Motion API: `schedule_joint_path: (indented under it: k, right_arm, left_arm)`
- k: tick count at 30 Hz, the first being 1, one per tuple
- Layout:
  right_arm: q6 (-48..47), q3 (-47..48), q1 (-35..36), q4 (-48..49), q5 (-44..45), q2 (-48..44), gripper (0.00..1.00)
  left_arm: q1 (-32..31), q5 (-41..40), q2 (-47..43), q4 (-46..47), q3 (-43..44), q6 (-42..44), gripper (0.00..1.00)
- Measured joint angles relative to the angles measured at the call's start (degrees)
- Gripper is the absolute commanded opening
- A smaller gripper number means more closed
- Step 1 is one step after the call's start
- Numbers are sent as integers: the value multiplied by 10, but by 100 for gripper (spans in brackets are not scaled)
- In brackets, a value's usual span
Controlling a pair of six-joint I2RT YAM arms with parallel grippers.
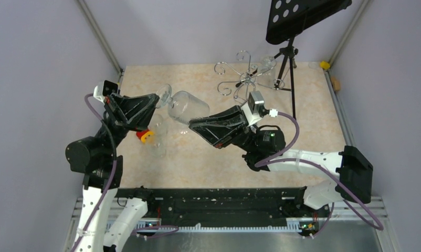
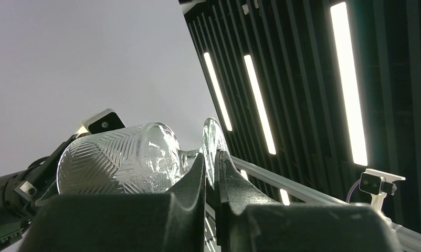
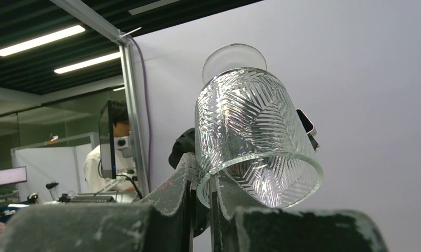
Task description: Take the wine glass off the wine glass rack
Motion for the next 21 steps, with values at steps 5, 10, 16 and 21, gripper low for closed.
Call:
schedule_joint_path:
  k: [5, 10, 16, 21]
  right_arm:
    - [-13, 0, 0, -12, 2, 0, 0]
    - [-40, -2, 1, -76, 26, -11, 0]
    - [-74, -8, 1, -215, 99, -71, 0]
    - [-91, 26, 1, -404, 176, -107, 0]
  left_arm:
    - [0, -29, -2, -27, 2, 50, 61]
    - [0, -58, -10, -58, 10, 125, 73]
    - [0, -85, -15, -148, 21, 306, 75]
    - [0, -169, -35, -279, 45, 520, 75]
